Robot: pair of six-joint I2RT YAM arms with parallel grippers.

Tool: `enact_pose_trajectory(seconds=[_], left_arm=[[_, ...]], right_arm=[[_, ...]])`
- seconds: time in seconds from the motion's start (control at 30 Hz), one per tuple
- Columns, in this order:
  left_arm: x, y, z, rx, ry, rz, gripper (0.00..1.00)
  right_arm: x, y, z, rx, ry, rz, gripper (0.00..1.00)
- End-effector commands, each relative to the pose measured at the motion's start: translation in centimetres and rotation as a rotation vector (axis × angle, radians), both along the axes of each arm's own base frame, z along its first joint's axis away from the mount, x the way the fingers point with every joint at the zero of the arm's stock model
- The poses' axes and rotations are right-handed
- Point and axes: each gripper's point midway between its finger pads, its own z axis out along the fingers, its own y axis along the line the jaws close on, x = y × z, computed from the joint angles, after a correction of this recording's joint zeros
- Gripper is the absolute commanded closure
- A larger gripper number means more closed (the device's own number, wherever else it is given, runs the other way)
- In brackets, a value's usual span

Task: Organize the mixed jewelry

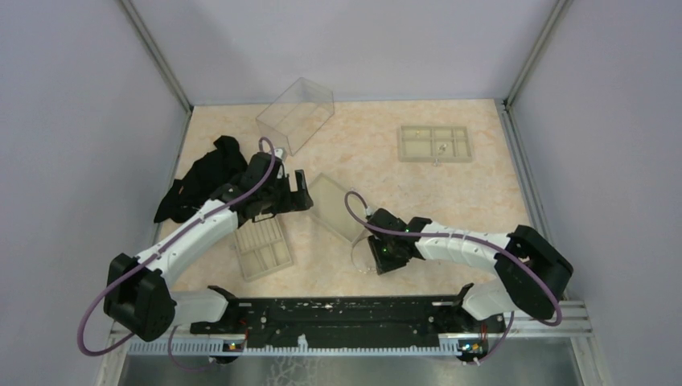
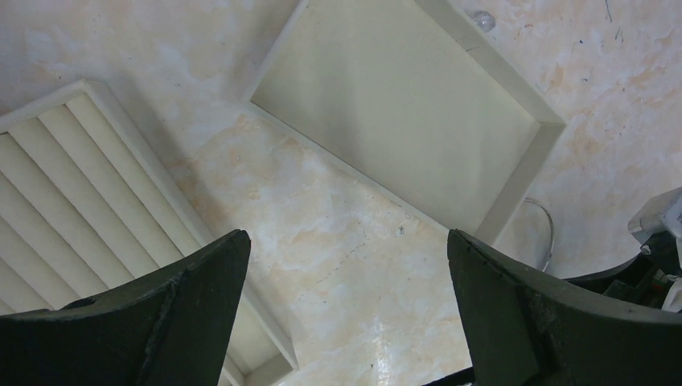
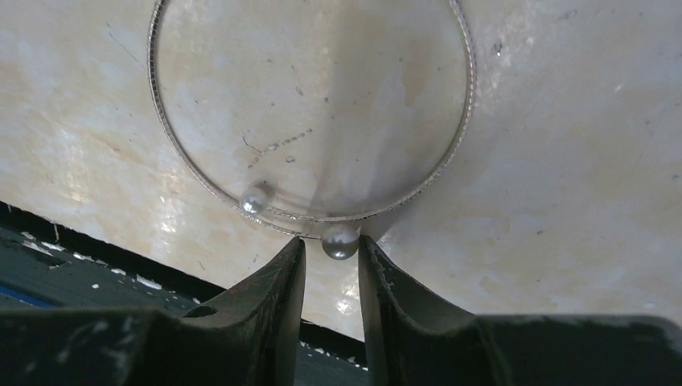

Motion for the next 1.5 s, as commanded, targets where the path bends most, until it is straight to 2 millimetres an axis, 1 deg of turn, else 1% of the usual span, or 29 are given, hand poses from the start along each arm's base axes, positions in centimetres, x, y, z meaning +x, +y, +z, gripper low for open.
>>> enact_pose_trajectory(seconds=[0.0,0.13,0.23,0.33,0.43,0.53,0.6,0.63,0.73,0.77,0.87,1.0,1.07,1.3,1.37,1.47], left_arm=[[-0.5,-0.2,-0.1,-0.008,0.005,-0.008,0.02],[-0.3,-0.4,0.0,-0.009,0.006,-0.013,0.02],[0.1,-0.7,-0.1,-0.01,0.006,-0.021,0.01],[0.6,-1.0,-0.3,-0.004,0.007,-0.027,0.02],[0.6,-1.8,-0.6,-0.025,0.022,-0.061,0.02],[1.0,-2.3,-0.8,-0.031,0.024,-0.076,0.02],[1.2,-2.6,-0.8,-0.03,0.025,-0.085,0.02],[1.4,-2.7,-0.8,-0.03,0.025,-0.088,0.02],[1.8,-3.2,-0.7,-0.033,0.015,-0.104,0.02],[1.9,-3.2,-0.8,-0.031,0.012,-0.107,0.02],[2.1,-3.4,-1.0,-0.029,0.014,-0.116,0.02],[2.3,-3.8,-1.0,-0.032,0.014,-0.14,0.02],[2.4,-3.9,-1.3,-0.028,0.019,-0.147,0.02],[2.7,-4.4,-1.2,-0.036,0.017,-0.154,0.02],[2.8,-4.3,-1.2,-0.033,0.014,-0.151,0.02],[2.7,-4.2,-1.3,-0.032,0.015,-0.147,0.01]], right_arm=[[0.4,-0.2,-1.4,-0.03,-0.028,0.015,0.71],[0.4,-0.9,-0.8,-0.047,-0.039,-0.013,0.79],[0.4,-1.6,-0.2,-0.06,-0.045,-0.082,0.85],[0.0,-2.8,0.2,-0.088,-0.045,-0.15,0.89],[-0.3,-4.3,0.5,-0.122,-0.057,-0.223,0.93],[-0.4,-5.4,0.6,-0.142,-0.064,-0.296,0.94],[-0.5,-6.9,0.6,-0.197,-0.061,-0.358,0.93],[-0.3,-7.2,0.9,-0.217,-0.067,-0.388,0.9],[0.0,-9.0,0.9,-0.276,-0.074,-0.507,0.81],[0.0,-9.0,0.7,-0.266,-0.066,-0.528,0.81],[0.0,-8.5,-0.2,-0.199,-0.019,-0.564,0.79],[0.1,-7.2,-0.3,-0.13,-0.005,-0.538,0.71],[0.4,-7.1,-0.5,-0.126,-0.011,-0.512,0.67],[1.6,-6.0,-0.4,-0.138,-0.025,-0.431,0.66],[1.9,-5.2,-0.3,-0.109,-0.02,-0.394,0.65],[2.1,-2.7,0.0,-0.004,-0.004,-0.289,0.64]])
